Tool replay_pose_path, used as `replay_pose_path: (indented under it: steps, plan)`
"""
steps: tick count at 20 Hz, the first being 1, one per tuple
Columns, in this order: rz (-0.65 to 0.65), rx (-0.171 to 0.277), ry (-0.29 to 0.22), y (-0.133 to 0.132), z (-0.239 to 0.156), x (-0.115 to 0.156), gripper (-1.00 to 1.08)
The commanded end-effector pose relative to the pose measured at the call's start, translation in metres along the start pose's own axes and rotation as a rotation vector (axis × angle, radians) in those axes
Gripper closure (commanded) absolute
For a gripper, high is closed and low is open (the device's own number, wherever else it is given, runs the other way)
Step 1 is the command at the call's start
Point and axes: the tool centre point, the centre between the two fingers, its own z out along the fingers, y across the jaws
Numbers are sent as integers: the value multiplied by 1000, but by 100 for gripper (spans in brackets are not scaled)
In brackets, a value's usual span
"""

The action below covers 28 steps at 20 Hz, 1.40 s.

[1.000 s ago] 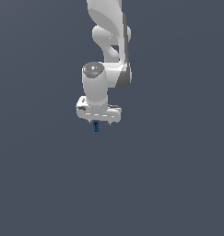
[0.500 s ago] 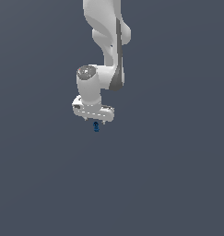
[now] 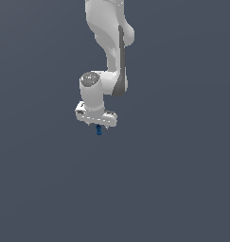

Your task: Pick up the object and move it to a goal position.

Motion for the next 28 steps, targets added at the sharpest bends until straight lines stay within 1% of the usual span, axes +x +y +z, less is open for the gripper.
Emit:
replay_pose_path:
  steps: [1,5,9,10,22,28]
  plan:
    - [1,0,-1,0,13,-1,-92]
    - [2,0,-1,1,27,-1,-92]
    - [2,0,-1,1,32,-1,-92]
    - [2,0,-1,1,32,-1,108]
    - [2,0,0,0,31,-1,108]
    - [2,0,0,-6,18,-5,108]
